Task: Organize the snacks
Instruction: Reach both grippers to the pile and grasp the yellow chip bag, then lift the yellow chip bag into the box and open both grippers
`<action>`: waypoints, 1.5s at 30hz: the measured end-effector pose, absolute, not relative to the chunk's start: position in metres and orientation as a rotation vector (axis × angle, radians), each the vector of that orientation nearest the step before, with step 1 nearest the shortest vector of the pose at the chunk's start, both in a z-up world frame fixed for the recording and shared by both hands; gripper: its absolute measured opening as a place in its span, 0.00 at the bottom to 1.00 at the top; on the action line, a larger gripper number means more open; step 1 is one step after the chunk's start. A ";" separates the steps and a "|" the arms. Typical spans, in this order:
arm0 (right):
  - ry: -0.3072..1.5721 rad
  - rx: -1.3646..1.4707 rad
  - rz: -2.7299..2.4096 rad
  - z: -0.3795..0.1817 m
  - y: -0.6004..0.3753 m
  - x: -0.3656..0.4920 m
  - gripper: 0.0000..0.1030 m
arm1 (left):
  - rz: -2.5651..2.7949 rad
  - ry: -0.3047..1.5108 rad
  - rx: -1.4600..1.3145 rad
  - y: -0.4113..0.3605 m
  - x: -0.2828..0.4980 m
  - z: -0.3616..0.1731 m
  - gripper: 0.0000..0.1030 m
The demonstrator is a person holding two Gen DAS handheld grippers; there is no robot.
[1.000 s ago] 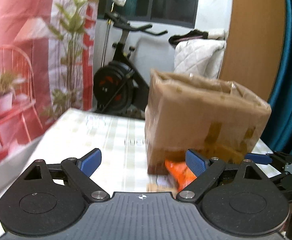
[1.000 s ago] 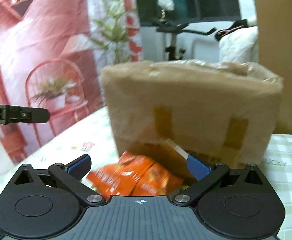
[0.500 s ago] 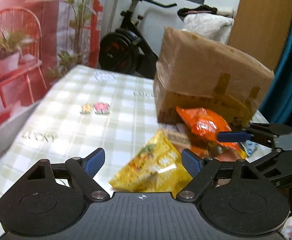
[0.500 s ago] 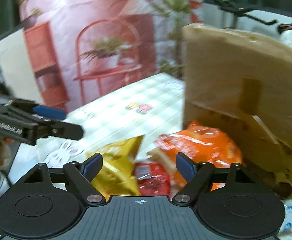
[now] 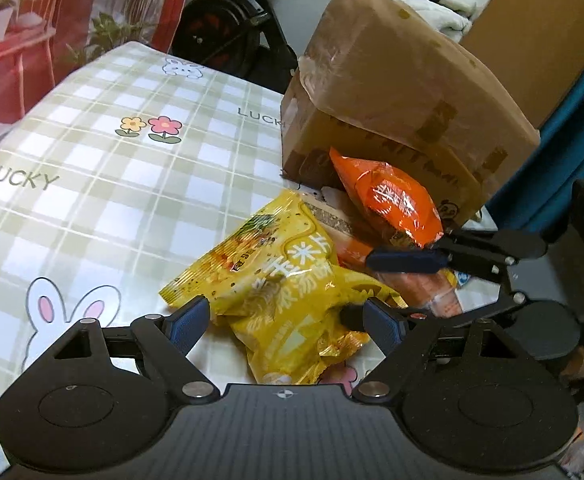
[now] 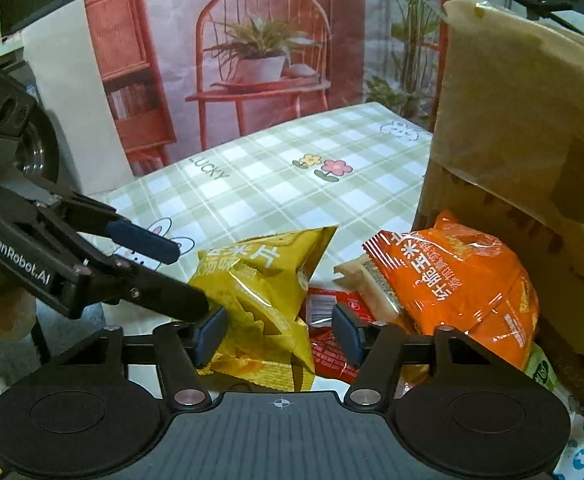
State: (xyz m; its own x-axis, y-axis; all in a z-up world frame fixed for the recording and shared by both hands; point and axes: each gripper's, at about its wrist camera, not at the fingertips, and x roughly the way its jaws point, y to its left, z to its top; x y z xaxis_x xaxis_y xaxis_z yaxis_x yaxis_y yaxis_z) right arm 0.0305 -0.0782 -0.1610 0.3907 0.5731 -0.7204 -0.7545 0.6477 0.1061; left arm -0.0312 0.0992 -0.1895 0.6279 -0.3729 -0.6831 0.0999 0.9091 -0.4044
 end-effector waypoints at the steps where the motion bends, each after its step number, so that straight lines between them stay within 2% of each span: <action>1: 0.814 -0.255 0.860 -0.162 -0.078 0.031 0.44 | -0.283 0.855 -0.356 0.099 -0.028 -0.192 0.83; 9: 0.838 -0.251 0.873 -0.167 -0.077 0.035 0.39 | -0.239 0.874 -0.366 0.103 -0.017 -0.203 0.82; 22: 0.908 -0.187 0.821 -0.184 -0.080 0.050 0.35 | -0.289 0.879 -0.447 0.103 -0.003 -0.225 0.83; 24: 0.905 -0.177 0.816 -0.184 -0.081 0.051 0.35 | -0.305 0.863 -0.455 0.102 -0.001 -0.226 0.80; 26: 0.898 -0.186 0.811 -0.184 -0.081 0.051 0.34 | -0.345 0.848 -0.471 0.101 0.001 -0.225 0.66; 30: 0.872 -0.185 0.807 -0.179 -0.082 0.050 0.33 | -0.341 0.830 -0.458 0.099 0.000 -0.219 0.64; 37: 0.735 -0.165 0.829 -0.146 -0.082 0.047 0.33 | -0.320 0.716 -0.416 0.106 -0.009 -0.178 0.62; 45: 0.495 -0.155 0.797 -0.074 -0.098 0.059 0.33 | -0.366 0.536 -0.379 0.105 0.010 -0.098 0.62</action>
State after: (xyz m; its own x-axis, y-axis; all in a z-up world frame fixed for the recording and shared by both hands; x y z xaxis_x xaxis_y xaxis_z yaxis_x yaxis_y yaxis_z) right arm 0.0588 -0.0979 -0.0736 0.5923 0.6462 -0.4813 -0.7175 0.6948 0.0498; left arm 0.0100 0.1052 -0.0982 0.7992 -0.4294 -0.4205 0.2356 0.8675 -0.4382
